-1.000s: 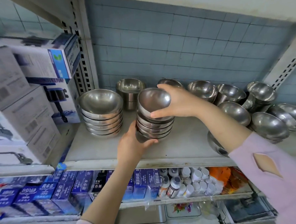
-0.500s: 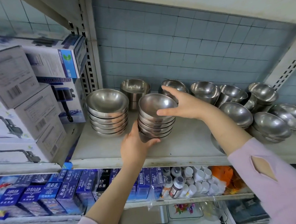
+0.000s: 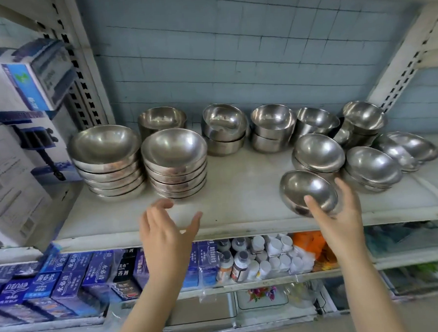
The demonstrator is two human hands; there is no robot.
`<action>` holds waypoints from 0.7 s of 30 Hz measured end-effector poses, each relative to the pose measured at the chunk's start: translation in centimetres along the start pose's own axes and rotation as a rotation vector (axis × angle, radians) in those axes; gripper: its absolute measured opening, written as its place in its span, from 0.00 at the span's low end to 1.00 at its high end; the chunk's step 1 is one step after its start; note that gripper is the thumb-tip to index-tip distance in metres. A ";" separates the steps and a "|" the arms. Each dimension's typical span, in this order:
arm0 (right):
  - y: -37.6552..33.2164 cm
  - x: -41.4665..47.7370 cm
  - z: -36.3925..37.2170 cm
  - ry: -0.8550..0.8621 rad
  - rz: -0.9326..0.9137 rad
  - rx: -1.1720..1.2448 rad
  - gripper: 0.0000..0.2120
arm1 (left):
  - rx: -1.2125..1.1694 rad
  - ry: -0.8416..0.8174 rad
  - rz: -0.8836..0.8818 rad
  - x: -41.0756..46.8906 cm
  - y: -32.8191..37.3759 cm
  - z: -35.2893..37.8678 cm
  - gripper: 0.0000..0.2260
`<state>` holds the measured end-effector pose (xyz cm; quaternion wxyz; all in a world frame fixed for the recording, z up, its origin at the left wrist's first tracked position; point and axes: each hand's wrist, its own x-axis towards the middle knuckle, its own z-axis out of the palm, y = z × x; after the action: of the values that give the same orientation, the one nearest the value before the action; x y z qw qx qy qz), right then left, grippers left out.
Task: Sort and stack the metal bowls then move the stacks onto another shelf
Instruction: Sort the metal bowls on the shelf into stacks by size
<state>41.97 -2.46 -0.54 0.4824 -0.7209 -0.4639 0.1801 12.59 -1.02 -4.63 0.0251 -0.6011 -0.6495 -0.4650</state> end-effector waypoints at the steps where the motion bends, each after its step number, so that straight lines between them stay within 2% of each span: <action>1: 0.7 0.3 -0.6 -0.026 0.037 0.040 0.37 | -0.032 -0.030 0.077 -0.6 1.2 0.8 0.26; 3: 1.6 1.1 -1.5 -0.086 0.070 0.137 0.33 | -0.160 -0.242 0.143 -1.0 4.4 2.7 0.28; 6: 2.2 1.8 -2.1 -0.178 0.053 0.226 0.30 | -0.289 -0.628 0.182 -0.7 9.3 5.8 0.43; 8: 2.4 2.4 -2.4 -0.301 0.038 0.260 0.32 | -0.321 -0.780 0.190 -0.4 11.8 7.8 0.52; 11: 2.7 4.0 -3.3 -0.458 0.001 0.263 0.32 | -0.376 -0.743 0.019 0.3 13.4 10.0 0.57; 13: 2.8 5.7 -4.2 -0.462 -0.052 0.241 0.32 | -0.400 -0.653 -0.109 0.7 13.1 10.8 0.57; 16: 2.1 9.7 -6.0 -0.441 -0.200 0.127 0.32 | -0.403 -0.570 -0.178 1.0 12.5 11.5 0.54; 18: 1.2 13.1 -6.9 -0.427 -0.319 0.012 0.34 | -0.434 -0.528 -0.235 1.2 12.5 11.8 0.53; 21: -0.3 17.1 -6.9 -0.454 -0.409 -0.288 0.45 | -0.455 -0.524 -0.290 1.2 12.7 11.9 0.52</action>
<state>55.33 8.35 6.16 0.2861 -0.6152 -0.7151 0.1683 28.73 5.44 -3.38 -0.3421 -0.5918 -0.5924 -0.4265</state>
